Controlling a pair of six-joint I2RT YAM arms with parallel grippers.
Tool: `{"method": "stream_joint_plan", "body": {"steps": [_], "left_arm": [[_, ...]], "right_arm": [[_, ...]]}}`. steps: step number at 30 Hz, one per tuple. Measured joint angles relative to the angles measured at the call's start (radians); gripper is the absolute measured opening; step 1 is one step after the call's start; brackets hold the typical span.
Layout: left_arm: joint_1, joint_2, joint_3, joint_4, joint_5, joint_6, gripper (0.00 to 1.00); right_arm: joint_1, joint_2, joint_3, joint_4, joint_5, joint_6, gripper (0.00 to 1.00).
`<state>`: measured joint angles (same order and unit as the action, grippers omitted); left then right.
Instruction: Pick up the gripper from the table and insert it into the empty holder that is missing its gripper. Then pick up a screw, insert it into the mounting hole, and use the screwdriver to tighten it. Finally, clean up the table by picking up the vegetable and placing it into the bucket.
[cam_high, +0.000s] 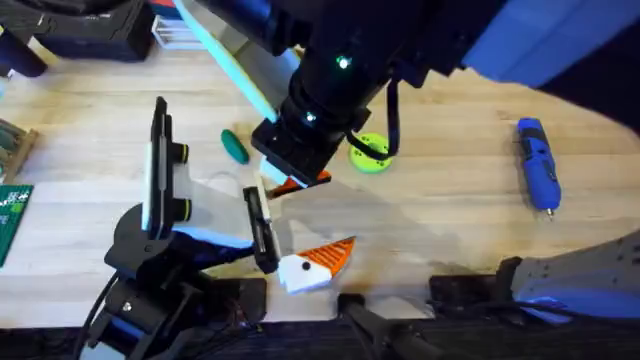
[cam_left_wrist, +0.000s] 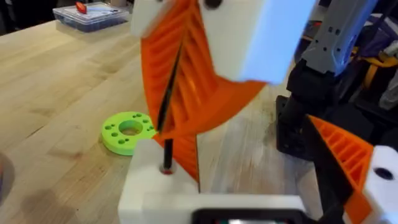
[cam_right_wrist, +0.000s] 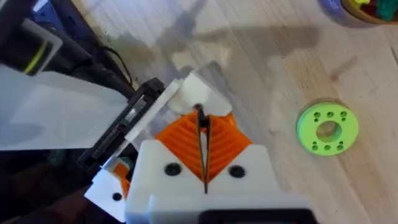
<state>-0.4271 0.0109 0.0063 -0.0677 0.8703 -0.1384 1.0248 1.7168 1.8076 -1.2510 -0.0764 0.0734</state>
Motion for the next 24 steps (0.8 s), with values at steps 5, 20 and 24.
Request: {"method": "stream_joint_plan", "body": {"steps": [5, 20, 24], "left_arm": [[0.000, 0.000, 0.000, 0.000, 0.000, 0.000, 0.987], [0.000, 0.001, 0.000, -0.001, 0.002, -0.005, 0.988], [-0.001, 0.001, 0.000, -0.002, 0.009, -0.009, 0.988]], "right_arm": [[0.000, 0.000, 0.000, 0.001, -0.015, -0.004, 0.008], [0.000, 0.018, 0.003, -0.004, -0.018, -0.005, 0.008], [0.000, 0.031, 0.008, 0.005, -0.015, -0.007, 0.008]]}}
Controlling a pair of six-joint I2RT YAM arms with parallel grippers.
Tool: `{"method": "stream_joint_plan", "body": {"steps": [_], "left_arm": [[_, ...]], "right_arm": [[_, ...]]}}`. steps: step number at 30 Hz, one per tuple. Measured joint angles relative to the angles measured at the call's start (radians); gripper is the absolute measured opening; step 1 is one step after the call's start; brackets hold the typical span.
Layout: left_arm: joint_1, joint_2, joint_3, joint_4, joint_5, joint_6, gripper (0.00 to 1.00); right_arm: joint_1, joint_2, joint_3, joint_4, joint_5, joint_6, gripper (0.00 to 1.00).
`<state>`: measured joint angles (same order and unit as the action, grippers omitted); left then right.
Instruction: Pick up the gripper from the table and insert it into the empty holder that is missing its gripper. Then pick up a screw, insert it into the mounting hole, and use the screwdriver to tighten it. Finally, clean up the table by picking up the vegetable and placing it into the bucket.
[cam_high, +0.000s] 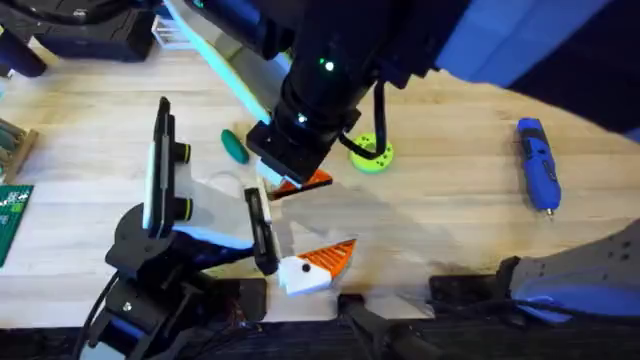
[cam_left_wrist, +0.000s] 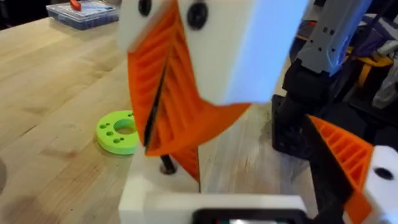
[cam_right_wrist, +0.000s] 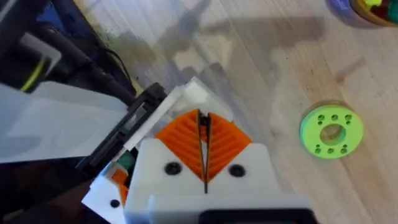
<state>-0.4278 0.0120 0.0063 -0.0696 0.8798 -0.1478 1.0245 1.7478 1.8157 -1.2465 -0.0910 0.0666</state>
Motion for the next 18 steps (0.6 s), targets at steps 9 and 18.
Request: {"method": "stream_joint_plan", "body": {"steps": [9, 18], "left_arm": [[0.000, 0.000, 0.000, 0.000, 0.003, 0.000, 0.987], [0.000, 0.000, 0.000, 0.001, 0.003, 0.006, 0.987]], "right_arm": [[0.000, 0.001, 0.001, 0.000, 0.001, 0.005, 0.008], [0.003, 0.004, 0.001, -0.001, 0.008, 0.016, 0.007]]}}
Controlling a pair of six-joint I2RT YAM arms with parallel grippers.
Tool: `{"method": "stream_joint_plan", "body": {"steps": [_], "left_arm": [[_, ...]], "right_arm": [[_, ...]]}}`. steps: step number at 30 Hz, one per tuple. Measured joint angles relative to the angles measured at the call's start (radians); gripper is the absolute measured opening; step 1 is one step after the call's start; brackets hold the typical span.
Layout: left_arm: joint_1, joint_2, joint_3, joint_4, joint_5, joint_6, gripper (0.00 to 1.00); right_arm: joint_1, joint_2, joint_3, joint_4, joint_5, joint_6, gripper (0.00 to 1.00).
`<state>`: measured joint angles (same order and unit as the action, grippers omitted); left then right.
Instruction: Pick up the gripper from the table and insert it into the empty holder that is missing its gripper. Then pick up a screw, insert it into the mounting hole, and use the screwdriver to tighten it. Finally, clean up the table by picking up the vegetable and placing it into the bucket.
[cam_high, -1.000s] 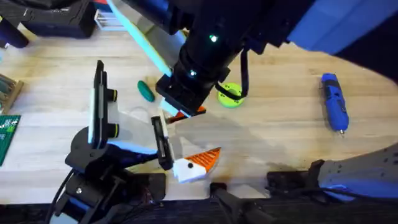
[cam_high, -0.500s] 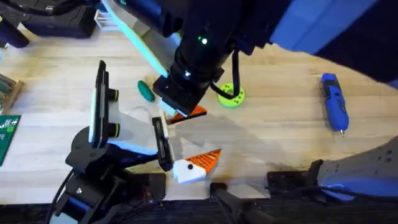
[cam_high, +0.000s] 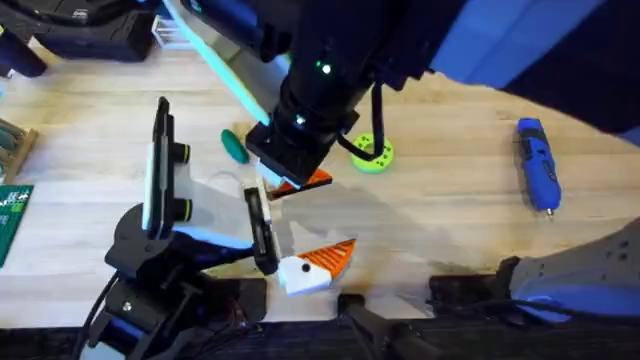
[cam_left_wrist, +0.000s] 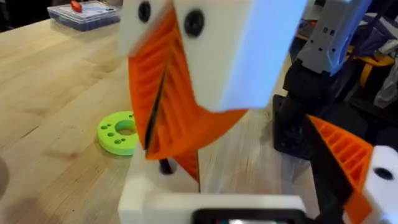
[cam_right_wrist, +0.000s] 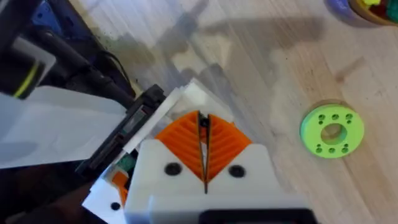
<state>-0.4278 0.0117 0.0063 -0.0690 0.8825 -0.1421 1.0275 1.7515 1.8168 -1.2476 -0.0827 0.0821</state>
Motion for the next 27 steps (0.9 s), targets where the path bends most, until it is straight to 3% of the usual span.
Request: {"method": "stream_joint_plan", "body": {"steps": [27], "left_arm": [[0.000, 0.000, 0.000, 0.000, 0.004, 0.003, 0.988]], "right_arm": [[0.026, 0.005, 0.000, -0.029, 0.008, 0.003, 0.007]]}}
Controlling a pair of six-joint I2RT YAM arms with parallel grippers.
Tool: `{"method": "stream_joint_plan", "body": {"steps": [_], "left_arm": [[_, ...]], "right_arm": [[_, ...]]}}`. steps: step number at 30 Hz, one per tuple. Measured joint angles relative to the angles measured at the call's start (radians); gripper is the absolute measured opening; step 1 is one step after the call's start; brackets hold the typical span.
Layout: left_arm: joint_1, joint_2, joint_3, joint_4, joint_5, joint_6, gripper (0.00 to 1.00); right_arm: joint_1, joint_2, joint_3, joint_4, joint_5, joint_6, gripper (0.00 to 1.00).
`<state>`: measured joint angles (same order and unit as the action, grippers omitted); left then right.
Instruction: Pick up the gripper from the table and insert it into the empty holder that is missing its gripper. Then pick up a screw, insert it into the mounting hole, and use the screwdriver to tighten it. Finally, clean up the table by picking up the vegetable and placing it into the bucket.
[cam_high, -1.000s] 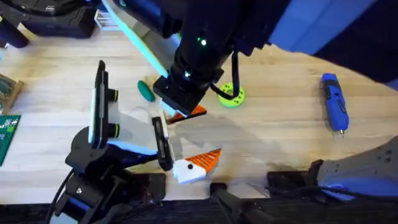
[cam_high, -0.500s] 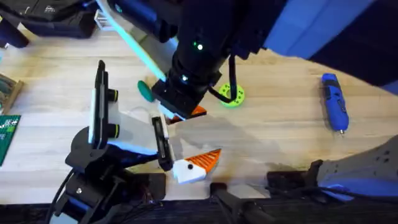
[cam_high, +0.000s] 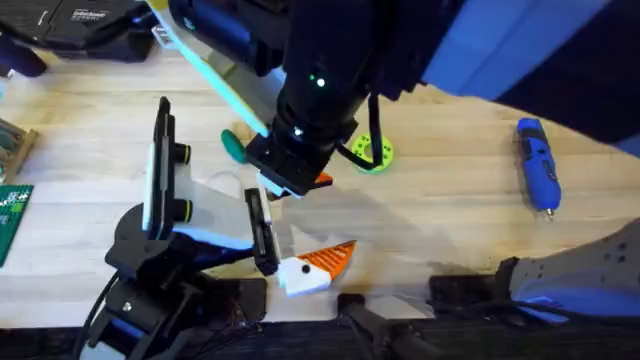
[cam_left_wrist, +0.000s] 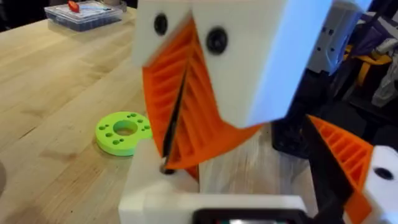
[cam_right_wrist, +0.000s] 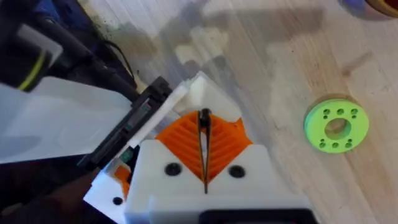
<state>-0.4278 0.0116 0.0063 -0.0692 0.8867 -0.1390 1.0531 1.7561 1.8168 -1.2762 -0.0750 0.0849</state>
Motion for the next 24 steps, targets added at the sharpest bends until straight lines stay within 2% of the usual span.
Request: {"method": "stream_joint_plan", "body": {"steps": [14, 24], "left_arm": [[0.000, 0.000, 0.000, 0.000, 0.000, 0.000, 0.988], [0.001, 0.007, 0.000, -0.002, -0.006, -0.027, 0.988]], "right_arm": [[-0.005, 0.013, 0.000, 0.005, 0.000, 0.000, 0.007], [-0.009, 0.031, 0.002, 0.008, -0.001, 0.000, 0.007]]}}
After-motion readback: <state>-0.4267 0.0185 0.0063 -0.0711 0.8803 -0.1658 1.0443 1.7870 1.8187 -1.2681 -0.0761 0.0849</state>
